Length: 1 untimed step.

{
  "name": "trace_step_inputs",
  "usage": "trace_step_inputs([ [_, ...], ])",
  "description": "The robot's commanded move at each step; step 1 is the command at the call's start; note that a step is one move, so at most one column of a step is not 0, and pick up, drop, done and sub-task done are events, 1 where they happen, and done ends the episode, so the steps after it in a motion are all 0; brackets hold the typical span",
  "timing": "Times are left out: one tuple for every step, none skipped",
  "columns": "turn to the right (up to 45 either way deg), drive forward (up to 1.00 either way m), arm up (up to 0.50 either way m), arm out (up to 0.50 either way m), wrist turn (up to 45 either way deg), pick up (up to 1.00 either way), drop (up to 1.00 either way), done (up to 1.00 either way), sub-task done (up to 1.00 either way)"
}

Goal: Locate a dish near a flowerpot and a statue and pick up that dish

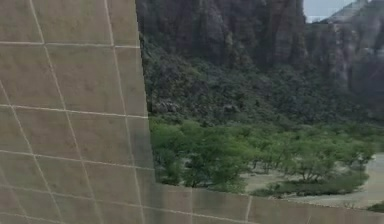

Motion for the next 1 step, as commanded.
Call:
trace_step_inputs([
  [0.0,0.05,0.00,0.00,0.0,0.00,0.00,0.00,0.00],
])
